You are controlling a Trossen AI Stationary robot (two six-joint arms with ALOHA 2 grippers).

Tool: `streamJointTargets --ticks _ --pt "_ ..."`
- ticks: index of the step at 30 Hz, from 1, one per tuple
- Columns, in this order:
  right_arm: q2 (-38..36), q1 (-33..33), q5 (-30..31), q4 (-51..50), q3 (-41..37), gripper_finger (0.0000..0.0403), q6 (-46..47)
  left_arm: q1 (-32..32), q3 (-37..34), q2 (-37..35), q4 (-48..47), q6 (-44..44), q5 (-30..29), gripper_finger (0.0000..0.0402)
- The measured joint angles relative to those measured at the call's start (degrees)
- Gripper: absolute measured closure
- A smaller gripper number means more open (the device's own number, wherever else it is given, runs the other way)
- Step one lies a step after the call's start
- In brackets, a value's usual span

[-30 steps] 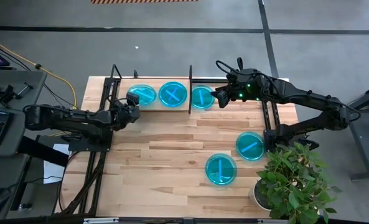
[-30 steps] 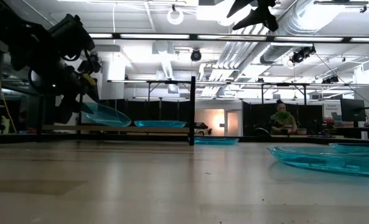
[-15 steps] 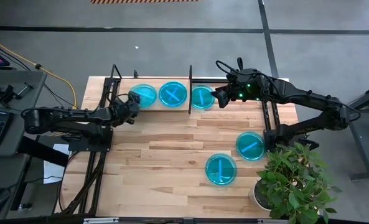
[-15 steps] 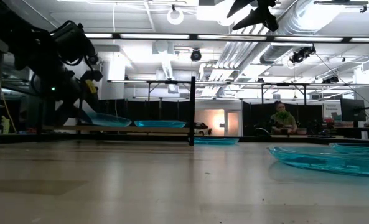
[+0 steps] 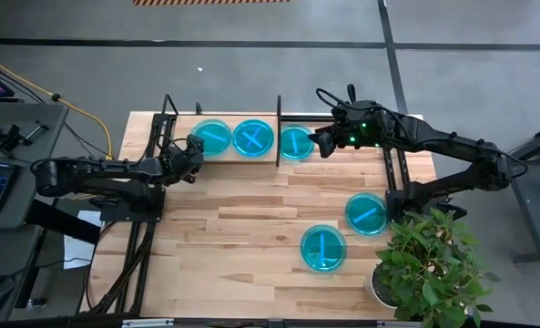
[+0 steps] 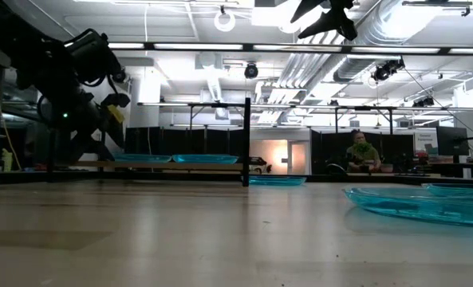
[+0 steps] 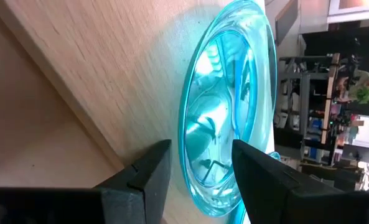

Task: Place and stack plates onto a shelf
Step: Put the blue plate on the shelf, then stack the blue plate on top of the blue plate on the shelf

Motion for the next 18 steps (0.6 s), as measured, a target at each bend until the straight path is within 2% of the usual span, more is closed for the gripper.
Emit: streamJointTargets --ticks 5,13,18 --pt "0.0 0.0 0.0 0.0 0.0 0.0236 0.0 -0.3 -0.1 -2.4 -0.6 0.8 0.7 0.0241" --pt "0.0 0.0 0.0 0.0 0.0 0.0236 0.0 -3.3 -0.1 -11.7 0.8 12.9 6.1 0.0241" --pt "0.0 0.0 0.0 0.0 0.0 0.0236 0.0 -7.1 -0.1 -16.2 2.2 18.7 7.0 0.0241"
